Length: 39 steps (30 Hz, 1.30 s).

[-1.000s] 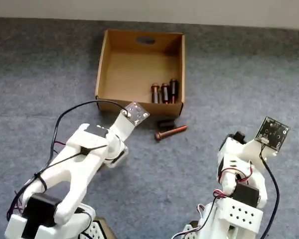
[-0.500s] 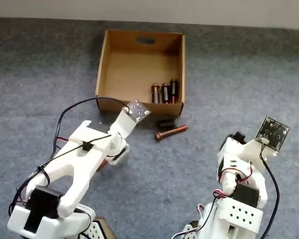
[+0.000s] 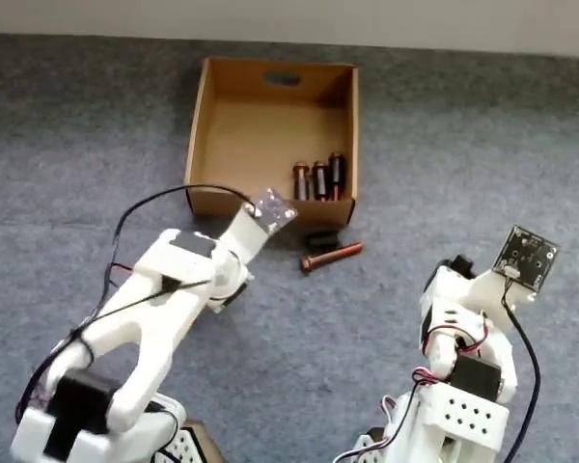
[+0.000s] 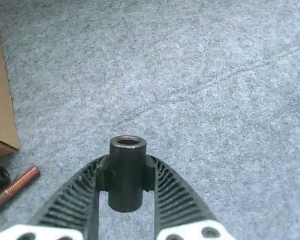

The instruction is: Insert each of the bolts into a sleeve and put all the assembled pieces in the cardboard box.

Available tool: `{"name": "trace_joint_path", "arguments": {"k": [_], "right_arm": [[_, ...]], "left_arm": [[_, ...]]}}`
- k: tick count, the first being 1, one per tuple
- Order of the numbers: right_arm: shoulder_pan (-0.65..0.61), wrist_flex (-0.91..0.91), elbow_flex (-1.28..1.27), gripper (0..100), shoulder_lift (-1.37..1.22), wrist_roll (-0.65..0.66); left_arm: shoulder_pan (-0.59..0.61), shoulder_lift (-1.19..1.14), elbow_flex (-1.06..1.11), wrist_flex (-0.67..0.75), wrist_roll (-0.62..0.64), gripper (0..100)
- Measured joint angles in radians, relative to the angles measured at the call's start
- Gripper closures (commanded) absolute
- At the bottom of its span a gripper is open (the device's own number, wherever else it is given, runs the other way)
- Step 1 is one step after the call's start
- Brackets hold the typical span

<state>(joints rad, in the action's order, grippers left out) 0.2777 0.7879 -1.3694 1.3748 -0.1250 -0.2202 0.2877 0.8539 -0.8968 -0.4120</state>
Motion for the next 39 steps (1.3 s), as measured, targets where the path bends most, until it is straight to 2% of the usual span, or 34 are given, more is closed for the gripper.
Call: {"name": "trace_joint_path", "arguments": {"k": [6, 10, 13, 16, 21, 26, 32, 35, 39], "right_arm": [[-0.126, 0.000, 0.000, 99.2, 0.000, 0.000], [-0.226, 0.000, 0.000, 99.2, 0.000, 0.000], [-0.304, 0.000, 0.000, 99.2, 0.000, 0.000], [-0.381, 0.000, 0.000, 99.2, 0.000, 0.000], [-0.542, -0.110, 0.000, 99.2, 0.000, 0.000], [-0.663, -0.391, -0.015, 99.2, 0.000, 0.000], [-0.701, -0.671, -0.135, 99.2, 0.000, 0.000], [-0.701, -0.704, -0.164, 99.2, -0.002, 0.000], [-0.701, -0.713, -0.164, 99.2, -0.002, 0.000]], "left_arm": [[-0.006, 0.377, 0.051, -0.100, 0.023, 99], [-0.002, 0.634, 0.103, -0.101, 0.196, 99], [-0.005, 0.796, 0.137, -0.043, 0.322, 99], [-0.005, 0.905, 0.193, 0.074, 0.371, 99], [-0.012, 0.985, 0.232, 0.235, 0.390, 99], [-0.012, 1.000, 0.216, 0.281, 0.391, 99], [-0.012, 1.000, 0.158, 0.353, 0.391, 99], [-0.046, 1.000, 0.158, 0.416, 0.391, 99], [-0.173, 1.000, 0.157, 0.494, 0.393, 99]]}}
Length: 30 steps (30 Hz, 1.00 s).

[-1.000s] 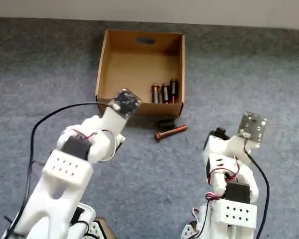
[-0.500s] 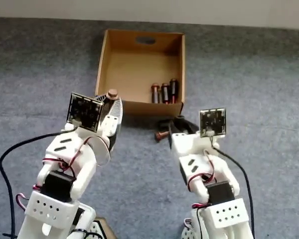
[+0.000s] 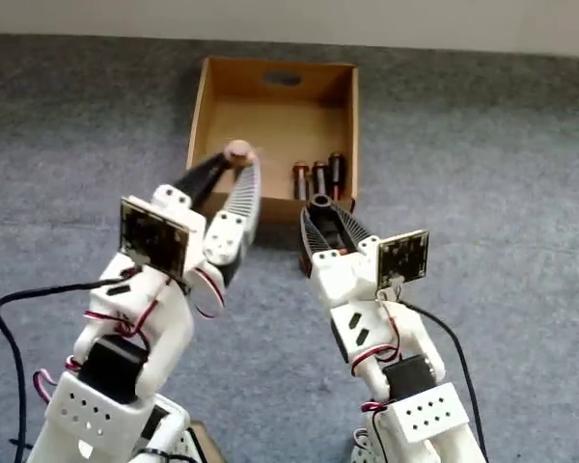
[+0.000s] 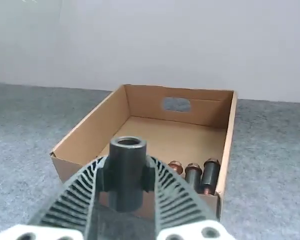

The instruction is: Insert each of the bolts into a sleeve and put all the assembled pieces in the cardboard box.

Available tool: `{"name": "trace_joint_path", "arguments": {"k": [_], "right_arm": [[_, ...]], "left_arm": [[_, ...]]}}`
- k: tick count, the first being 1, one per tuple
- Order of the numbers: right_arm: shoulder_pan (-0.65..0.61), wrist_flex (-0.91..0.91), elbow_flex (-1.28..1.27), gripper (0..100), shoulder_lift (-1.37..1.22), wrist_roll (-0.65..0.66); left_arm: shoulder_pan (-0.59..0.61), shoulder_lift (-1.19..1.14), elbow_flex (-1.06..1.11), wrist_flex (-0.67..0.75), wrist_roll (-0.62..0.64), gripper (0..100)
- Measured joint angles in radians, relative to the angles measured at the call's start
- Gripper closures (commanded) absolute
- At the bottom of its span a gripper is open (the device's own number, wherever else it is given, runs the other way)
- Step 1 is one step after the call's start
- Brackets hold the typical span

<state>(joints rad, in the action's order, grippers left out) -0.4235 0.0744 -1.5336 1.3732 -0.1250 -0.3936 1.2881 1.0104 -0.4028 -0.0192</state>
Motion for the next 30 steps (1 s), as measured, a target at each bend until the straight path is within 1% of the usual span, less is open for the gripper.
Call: {"name": "trace_joint_path", "arguments": {"k": [2, 4, 8, 11, 16, 20, 26, 30], "right_arm": [[0.000, 0.000, 0.000, 99.2, 0.000, 0.026], [0.000, 0.000, 0.000, 99.2, 0.000, 0.080], [0.000, -0.003, 0.000, 99.2, 0.000, 0.126], [0.003, -0.005, 0.000, 99.2, 0.000, 0.127], [0.064, -0.058, -0.002, 99.2, 0.000, 0.127], [0.068, -0.066, -0.003, 99.2, 0.000, 0.127], [0.075, -0.068, -0.003, 99.2, 0.000, 0.127], [0.078, -0.068, -0.003, 99.2, 0.000, 0.127]], "left_arm": [[-0.069, 0.000, 0.000, 0.028, 0.000, 99], [-0.100, -0.025, -0.003, 0.060, 0.023, 99], [-0.100, -0.155, -0.078, 0.103, 0.130, 99], [-0.097, -0.285, -0.157, 0.103, 0.167, 99], [-0.103, -0.450, -0.250, 0.107, 0.178, 99], [-0.100, -0.540, -0.292, 0.107, 0.181, 99], [-0.103, -0.618, -0.371, 0.107, 0.181, 99], [-0.135, -0.637, -0.416, 0.107, 0.181, 99]]}}
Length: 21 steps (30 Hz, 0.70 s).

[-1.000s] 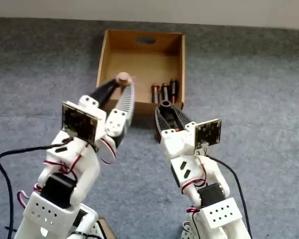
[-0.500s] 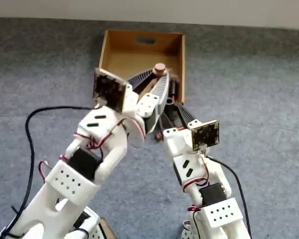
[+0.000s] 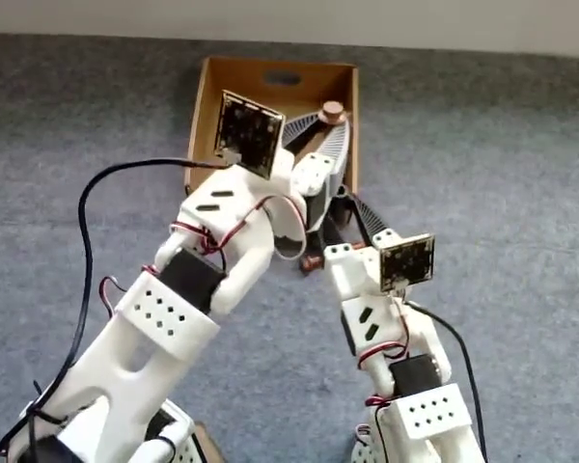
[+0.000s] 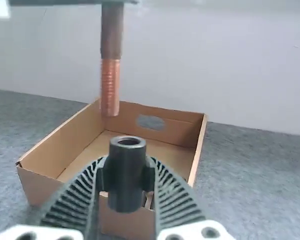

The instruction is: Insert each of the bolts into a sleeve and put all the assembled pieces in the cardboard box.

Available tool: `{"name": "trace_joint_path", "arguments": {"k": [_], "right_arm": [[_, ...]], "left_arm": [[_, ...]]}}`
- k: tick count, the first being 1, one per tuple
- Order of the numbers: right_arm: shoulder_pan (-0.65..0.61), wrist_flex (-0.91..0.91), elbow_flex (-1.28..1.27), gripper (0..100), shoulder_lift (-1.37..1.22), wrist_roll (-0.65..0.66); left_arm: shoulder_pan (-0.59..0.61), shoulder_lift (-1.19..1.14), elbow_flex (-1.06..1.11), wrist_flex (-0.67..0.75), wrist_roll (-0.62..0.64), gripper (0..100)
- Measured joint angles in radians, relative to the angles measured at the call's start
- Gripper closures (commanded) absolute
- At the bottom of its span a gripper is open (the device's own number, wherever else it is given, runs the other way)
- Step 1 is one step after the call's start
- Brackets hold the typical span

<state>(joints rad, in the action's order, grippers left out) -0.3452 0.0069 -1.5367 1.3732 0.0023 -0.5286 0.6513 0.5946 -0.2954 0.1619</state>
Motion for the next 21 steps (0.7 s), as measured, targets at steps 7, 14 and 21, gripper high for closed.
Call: {"name": "trace_joint_path", "arguments": {"k": [7, 14, 21], "right_arm": [[-0.002, 0.000, -0.006, 99.2, 0.000, 0.000], [0.003, 0.000, -0.006, 99.2, 0.000, 0.006], [0.000, 0.000, -0.006, 99.2, 0.000, 0.006]], "left_arm": [[-0.032, -0.058, 0.000, 0.002, 0.000, 99], [-0.032, -0.071, 0.000, 0.002, 0.000, 99], [-0.032, -0.071, 0.000, -0.046, 0.000, 99]]}}
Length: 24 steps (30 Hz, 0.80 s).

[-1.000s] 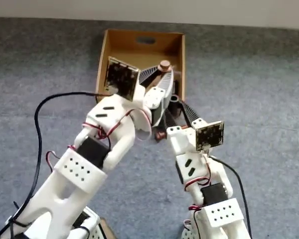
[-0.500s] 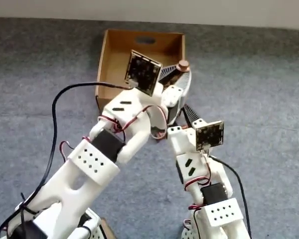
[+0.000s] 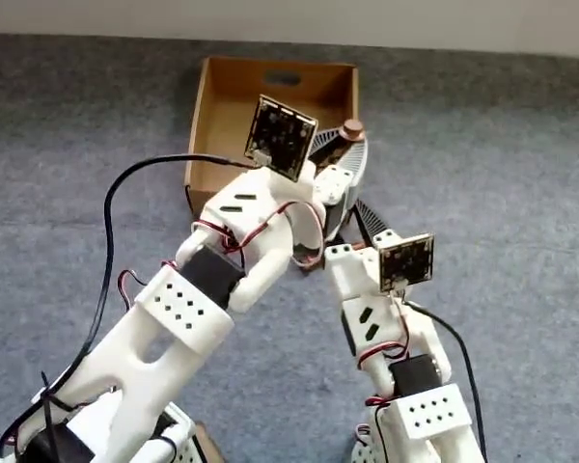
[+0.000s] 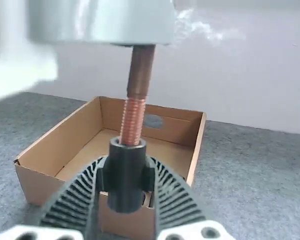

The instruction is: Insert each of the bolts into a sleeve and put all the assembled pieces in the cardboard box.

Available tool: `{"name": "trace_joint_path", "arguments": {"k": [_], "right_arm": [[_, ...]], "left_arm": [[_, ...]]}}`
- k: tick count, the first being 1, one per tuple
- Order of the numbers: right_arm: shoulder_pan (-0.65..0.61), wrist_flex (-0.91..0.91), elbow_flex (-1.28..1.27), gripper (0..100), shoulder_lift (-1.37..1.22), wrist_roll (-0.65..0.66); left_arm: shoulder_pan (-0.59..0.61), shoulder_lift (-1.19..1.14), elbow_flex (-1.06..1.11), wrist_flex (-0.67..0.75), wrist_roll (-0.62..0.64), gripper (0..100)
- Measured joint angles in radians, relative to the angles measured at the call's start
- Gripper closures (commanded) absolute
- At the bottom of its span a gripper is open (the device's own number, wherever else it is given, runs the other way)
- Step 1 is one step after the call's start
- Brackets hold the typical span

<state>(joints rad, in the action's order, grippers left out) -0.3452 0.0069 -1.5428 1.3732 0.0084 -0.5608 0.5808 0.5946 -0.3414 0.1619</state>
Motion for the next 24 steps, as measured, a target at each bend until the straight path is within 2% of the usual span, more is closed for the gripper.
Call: {"name": "trace_joint_path", "arguments": {"k": [7, 13, 19, 24], "right_arm": [[-0.006, 0.002, -0.002, 99.2, 0.000, 0.000], [-0.006, 0.002, -0.002, 99.2, 0.000, 0.000], [-0.006, 0.002, -0.002, 99.2, 0.000, 0.000], [-0.008, 0.002, -0.002, 99.2, 0.000, 0.000]], "left_arm": [[0.014, 0.002, -0.020, -0.186, 0.005, 99], [0.014, 0.000, -0.020, -0.209, 0.005, 99], [0.014, 0.000, -0.020, -0.311, 0.005, 98], [0.015, 0.000, -0.034, -0.377, 0.005, 87]]}}
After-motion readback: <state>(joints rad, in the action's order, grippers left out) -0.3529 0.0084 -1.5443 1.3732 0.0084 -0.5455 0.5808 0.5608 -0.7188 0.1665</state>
